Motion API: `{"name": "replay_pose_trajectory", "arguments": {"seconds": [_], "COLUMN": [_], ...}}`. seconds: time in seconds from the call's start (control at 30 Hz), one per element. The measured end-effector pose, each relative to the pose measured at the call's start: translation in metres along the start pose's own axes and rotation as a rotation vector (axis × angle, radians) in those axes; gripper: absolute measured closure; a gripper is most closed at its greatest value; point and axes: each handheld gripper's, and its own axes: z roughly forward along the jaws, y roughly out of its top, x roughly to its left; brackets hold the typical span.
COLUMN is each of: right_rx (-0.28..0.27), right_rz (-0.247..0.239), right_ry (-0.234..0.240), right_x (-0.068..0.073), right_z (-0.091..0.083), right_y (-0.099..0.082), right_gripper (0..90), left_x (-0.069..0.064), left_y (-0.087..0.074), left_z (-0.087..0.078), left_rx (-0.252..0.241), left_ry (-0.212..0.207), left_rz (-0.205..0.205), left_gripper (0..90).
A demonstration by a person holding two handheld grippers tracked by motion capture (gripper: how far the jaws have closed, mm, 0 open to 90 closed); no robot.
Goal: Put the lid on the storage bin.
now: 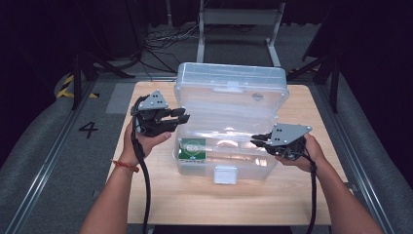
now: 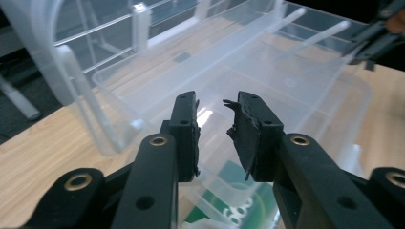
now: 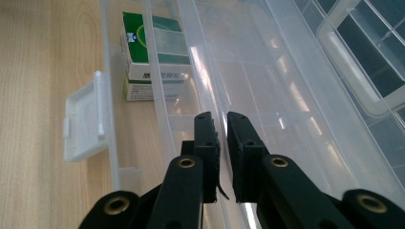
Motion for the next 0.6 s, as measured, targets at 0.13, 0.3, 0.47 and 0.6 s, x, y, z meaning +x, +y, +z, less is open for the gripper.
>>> {"name": "replay_pose_trajectory", "arguments": {"seconds": [0.13,0.3,0.47,0.6], "right_rx": [-0.003,-0.017,-0.028,-0.023], "right_rz": [-0.001,0.012,0.017,0.013], "right_ry": [-0.005,-0.008,-0.008,-0.012], "right_x": [0.001,0.002,0.004,0.006], "right_z": [-0.001,-0.001,-0.002,-0.002], "right_y": [-0.001,-0.003,-0.006,-0.006], "right_gripper": [83.4,83.0,82.9,82.3], "left_x": [0.01,0.024,0.031,0.035], "left_y": [-0.001,-0.005,-0.006,-0.006], "left_z": [0.006,0.012,0.018,0.018], "left_rx": [-0.001,-0.006,-0.001,-0.012], "left_ry": [0.013,0.004,0.005,0.007], "left_rz": [-0.017,-0.035,-0.049,-0.046], "left_gripper": [76.2,80.4,82.0,84.0]}}
